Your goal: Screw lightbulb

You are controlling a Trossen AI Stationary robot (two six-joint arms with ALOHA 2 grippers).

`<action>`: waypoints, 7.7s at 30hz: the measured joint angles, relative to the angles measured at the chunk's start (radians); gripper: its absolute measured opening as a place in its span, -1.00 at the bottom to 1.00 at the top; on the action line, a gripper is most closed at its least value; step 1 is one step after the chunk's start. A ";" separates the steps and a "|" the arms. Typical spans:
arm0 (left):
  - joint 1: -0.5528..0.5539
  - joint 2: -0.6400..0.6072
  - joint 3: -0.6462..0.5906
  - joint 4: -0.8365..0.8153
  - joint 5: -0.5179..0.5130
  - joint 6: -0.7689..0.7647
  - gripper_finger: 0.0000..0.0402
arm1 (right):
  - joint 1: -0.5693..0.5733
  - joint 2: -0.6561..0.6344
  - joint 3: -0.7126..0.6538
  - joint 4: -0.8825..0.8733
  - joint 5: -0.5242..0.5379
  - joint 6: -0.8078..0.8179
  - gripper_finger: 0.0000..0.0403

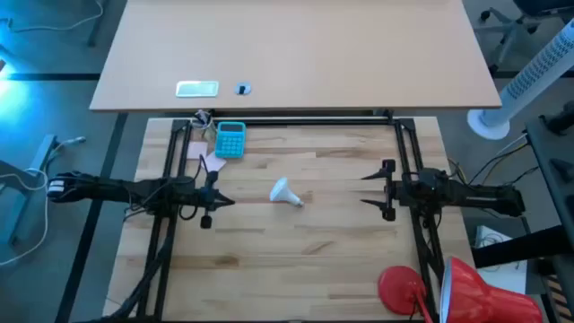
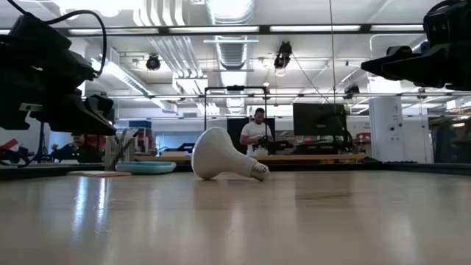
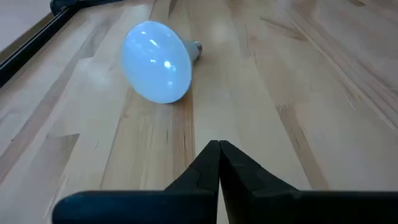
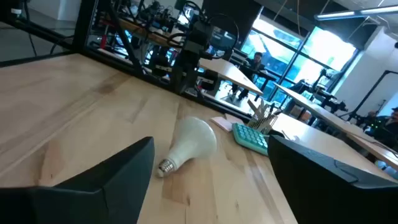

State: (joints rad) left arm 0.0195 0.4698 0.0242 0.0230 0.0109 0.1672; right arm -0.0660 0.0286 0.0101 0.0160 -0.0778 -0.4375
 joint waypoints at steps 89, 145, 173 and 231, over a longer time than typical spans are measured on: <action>0.003 0.007 0.000 0.923 -0.277 -0.982 -1.00 | 0.024 0.488 0.547 -0.032 0.169 1.369 0.48; -0.478 1.948 1.952 0.169 -0.410 -0.780 -0.29 | 0.240 0.665 0.739 -1.175 -0.593 1.559 0.29; -0.508 2.056 2.043 0.082 -0.472 -0.628 0.14 | 0.393 0.895 0.733 -1.109 -0.573 1.564 0.50; -0.709 1.261 1.042 0.381 -0.634 -0.569 0.14 | 0.825 1.416 0.543 -0.210 -0.899 2.444 -0.11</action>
State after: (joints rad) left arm -0.6897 1.7303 1.0660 0.4037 -0.6228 -0.4019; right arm 0.7593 1.4448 0.5531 -0.1944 -0.9765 2.0067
